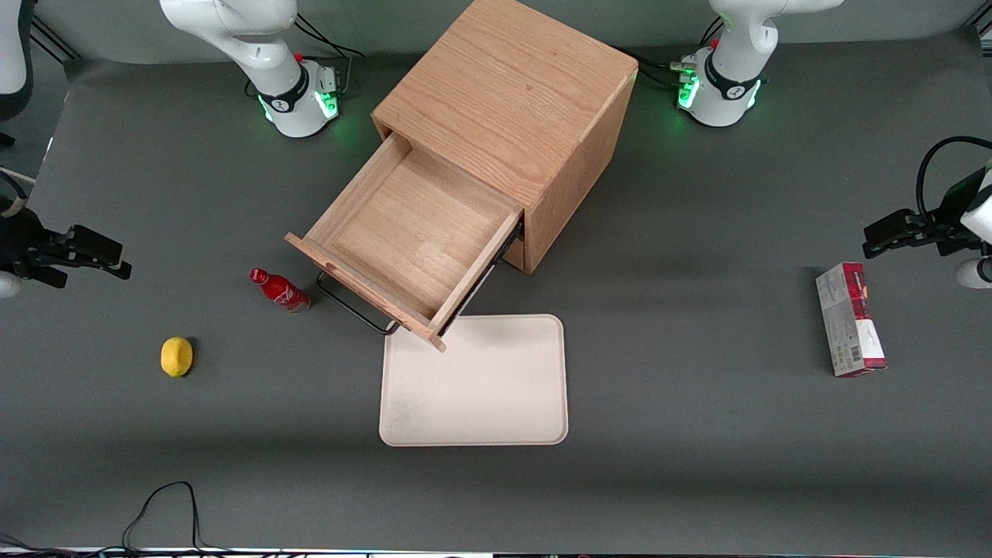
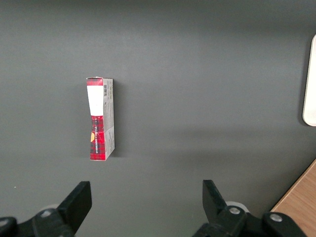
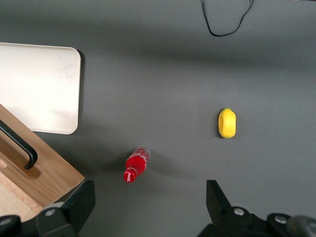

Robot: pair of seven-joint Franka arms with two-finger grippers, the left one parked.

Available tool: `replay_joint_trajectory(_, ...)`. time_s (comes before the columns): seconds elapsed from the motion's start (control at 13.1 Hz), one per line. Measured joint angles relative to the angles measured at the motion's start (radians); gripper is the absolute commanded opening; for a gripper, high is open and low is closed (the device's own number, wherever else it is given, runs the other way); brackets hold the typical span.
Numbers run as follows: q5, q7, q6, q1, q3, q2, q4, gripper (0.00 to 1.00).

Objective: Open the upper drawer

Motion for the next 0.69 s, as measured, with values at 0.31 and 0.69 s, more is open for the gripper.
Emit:
replay_joint_trajectory(0.31, -0.046, 0.007, -0.006, -0.001, 0.010, -0.008, -0.006, 1.00)
replay_joint_trajectory(0.69, -0.050, 0.028, -0.030, 0.040, -0.028, -0.009, -0.006, 1.00)
